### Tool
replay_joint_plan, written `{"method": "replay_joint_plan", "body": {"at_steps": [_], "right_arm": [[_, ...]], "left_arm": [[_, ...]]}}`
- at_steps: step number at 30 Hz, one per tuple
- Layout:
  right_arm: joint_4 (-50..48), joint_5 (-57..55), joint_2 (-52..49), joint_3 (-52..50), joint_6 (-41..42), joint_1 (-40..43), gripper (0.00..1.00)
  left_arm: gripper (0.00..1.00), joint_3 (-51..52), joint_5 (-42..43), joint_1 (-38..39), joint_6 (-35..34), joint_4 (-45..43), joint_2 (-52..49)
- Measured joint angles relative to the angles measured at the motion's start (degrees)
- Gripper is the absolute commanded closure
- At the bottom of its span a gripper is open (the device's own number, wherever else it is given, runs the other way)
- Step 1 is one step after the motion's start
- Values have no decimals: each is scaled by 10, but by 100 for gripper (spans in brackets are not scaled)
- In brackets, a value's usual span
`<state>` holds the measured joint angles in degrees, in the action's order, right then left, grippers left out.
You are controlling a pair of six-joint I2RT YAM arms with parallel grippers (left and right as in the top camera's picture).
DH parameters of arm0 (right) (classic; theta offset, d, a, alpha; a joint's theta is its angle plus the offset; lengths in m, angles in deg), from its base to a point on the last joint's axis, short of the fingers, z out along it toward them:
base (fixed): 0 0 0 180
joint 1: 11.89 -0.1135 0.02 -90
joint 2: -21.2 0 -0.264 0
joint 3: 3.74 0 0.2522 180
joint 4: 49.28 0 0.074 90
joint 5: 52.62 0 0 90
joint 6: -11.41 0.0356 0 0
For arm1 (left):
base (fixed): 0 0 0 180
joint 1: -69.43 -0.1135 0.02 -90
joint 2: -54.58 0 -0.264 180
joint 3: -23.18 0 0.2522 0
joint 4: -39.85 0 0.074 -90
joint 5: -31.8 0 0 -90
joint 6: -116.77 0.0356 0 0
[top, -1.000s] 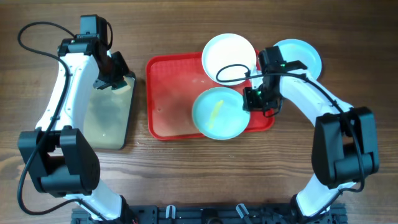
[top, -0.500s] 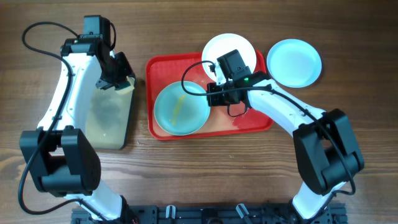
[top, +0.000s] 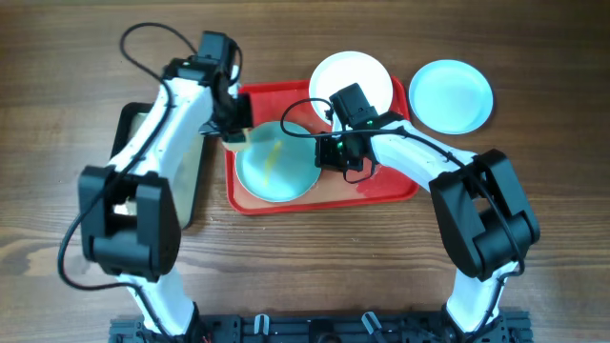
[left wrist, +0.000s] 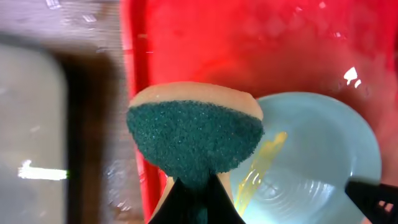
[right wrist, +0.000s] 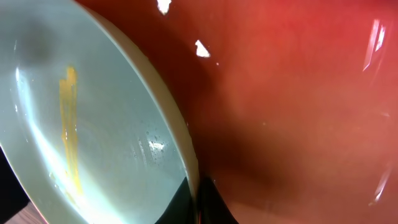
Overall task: Clean dirty plates on tray and stack at the side
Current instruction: 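Bring the sponge with the left gripper onto the second light-blue plate, then scrub the second light-blue plate with the sponge while the right gripper holds it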
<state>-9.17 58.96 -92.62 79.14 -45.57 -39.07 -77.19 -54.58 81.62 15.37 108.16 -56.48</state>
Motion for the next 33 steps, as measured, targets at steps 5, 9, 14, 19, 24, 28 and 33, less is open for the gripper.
{"method": "replay_joint_plan", "body": {"at_steps": [5, 9, 14, 19, 24, 28, 33], "right_arm": [[-8, 0, -3, 0, 1, 0, 96], [-10, 0, -3, 0, 1, 0, 96], [-9, -1, -3, 0, -1, 0, 96], [-8, -2, -3, 0, -3, 3, 96], [-8, -2, -3, 0, -3, 3, 96], [-21, 1, -4, 0, 0, 1, 96], [-25, 22, -5, 0, 2, -9, 96]], "left_arm": [[96, 0, 4, 52, 96, -10, -51], [96, 5, 4, 62, 116, -1, -75], [96, 66, -29, 103, 129, -43, -57], [96, 75, 11, 143, 182, -38, -53], [96, 80, 85, 154, 231, -42, -53], [96, 81, -18, 148, 30, -57, -49], [96, 87, -262, 128, -243, 8, -60]]}}
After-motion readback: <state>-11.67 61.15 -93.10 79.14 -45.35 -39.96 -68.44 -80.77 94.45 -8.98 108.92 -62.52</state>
